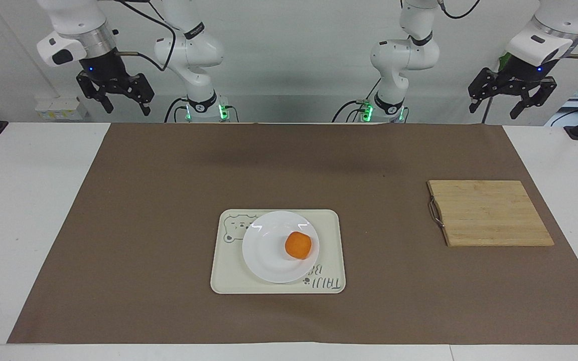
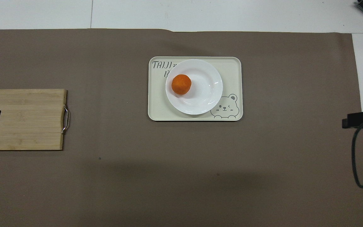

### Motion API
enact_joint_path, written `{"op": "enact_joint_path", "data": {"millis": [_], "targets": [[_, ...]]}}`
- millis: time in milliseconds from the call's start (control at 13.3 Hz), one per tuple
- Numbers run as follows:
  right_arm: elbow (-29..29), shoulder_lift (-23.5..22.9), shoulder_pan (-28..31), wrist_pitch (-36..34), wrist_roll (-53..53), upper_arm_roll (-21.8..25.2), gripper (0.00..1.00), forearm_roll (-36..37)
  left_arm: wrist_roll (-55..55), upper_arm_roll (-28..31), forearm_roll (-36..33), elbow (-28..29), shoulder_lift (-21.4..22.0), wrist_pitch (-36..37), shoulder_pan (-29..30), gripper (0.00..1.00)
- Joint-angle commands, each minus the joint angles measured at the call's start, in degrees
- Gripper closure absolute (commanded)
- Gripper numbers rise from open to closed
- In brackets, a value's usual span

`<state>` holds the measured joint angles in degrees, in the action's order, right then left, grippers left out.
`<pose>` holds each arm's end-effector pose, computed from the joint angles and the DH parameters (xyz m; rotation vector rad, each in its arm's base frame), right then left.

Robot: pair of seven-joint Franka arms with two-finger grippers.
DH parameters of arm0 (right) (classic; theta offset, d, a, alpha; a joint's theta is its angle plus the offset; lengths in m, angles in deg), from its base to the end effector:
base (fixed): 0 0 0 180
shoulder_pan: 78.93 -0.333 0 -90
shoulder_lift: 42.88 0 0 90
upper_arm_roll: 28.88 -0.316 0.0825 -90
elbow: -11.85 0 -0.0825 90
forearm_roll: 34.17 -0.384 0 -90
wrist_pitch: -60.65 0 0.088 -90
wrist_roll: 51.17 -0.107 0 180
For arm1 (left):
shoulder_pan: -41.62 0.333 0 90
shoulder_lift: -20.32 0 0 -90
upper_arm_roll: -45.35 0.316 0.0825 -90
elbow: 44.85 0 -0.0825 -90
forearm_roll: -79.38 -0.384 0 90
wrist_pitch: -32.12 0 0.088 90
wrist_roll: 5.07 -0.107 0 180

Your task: Place orange and plate with both arms

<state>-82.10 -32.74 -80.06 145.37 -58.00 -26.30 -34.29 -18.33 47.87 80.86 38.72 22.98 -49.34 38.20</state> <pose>0.4880 -0.0145 0.6763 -3.1227 0.2247 -0.0238 0.5228 -0.0106 0.6885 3.0906 -0.3901 0.0194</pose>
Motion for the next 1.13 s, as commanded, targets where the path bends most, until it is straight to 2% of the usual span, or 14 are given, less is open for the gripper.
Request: {"op": "enact_joint_path", "data": {"millis": [0, 226, 377, 754, 1055], "targets": [[5.1, -0.5, 0.2, -5.0, -2.2, -1.6, 0.0, 2.1, 0.5, -0.2, 0.0, -1.2, -0.2, 1.2, 0.4, 0.0], [2.7, 0.7, 0.2, -4.6, -2.0, -2.0, 0.0, 2.7, 0.5, -0.2, 0.0, -1.2, -0.2, 1.2, 0.4, 0.0], [0.5, 1.2, 0.2, -1.9, 0.5, -2.0, 0.0, 3.5, 0.5, -0.2, 0.0, -1.2, -0.2, 1.2, 0.4, 0.0], [-0.3, 1.2, 0.4, -1.4, 2.4, -1.9, 0.0, 4.0, 0.5, -0.2, 0.0, -1.2, -0.2, 1.2, 0.4, 0.0], [1.0, 0.7, 1.0, -4.0, -1.0, -1.3, 0.0, 0.4, 0.5, -0.2, 0.0, -1.2, -0.2, 1.2, 0.4, 0.0]]}}
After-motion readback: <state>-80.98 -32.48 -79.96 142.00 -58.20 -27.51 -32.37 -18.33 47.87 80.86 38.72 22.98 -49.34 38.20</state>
